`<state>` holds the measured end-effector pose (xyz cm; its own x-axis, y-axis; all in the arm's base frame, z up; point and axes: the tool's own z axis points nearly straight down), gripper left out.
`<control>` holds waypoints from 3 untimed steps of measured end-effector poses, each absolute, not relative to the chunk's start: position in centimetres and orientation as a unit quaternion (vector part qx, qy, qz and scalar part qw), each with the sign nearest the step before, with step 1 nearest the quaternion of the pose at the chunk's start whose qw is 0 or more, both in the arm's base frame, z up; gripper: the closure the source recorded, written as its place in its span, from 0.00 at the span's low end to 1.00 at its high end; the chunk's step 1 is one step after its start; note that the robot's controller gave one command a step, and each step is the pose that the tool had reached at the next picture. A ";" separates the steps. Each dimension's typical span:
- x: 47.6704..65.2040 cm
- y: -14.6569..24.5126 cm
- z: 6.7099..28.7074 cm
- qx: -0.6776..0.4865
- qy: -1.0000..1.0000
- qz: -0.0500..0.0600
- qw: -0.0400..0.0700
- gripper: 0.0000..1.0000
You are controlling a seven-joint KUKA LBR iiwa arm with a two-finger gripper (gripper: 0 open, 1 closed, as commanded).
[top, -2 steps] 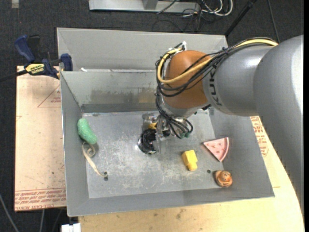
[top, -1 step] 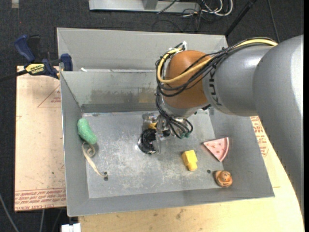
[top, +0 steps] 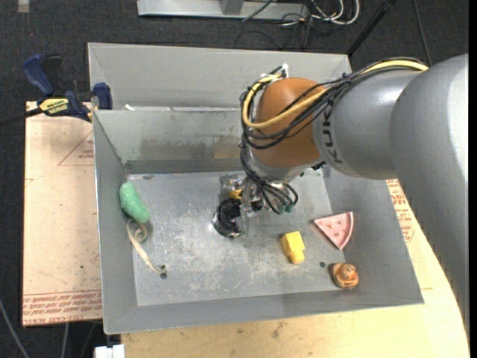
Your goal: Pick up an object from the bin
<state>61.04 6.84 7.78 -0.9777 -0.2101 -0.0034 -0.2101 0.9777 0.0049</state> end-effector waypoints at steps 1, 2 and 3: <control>61.0 6.8 7.8 -0.106 0.994 0.003 0.001 1.00; 61.0 6.8 7.8 -0.106 0.994 0.003 0.001 1.00; 61.0 6.8 7.8 -0.106 0.994 0.003 0.001 1.00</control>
Offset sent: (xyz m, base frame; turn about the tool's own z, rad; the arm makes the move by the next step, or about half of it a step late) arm 0.0000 0.0000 0.0000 0.0000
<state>61.04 6.84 7.77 -0.9777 -0.2100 -0.0031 -0.2100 0.9777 0.0054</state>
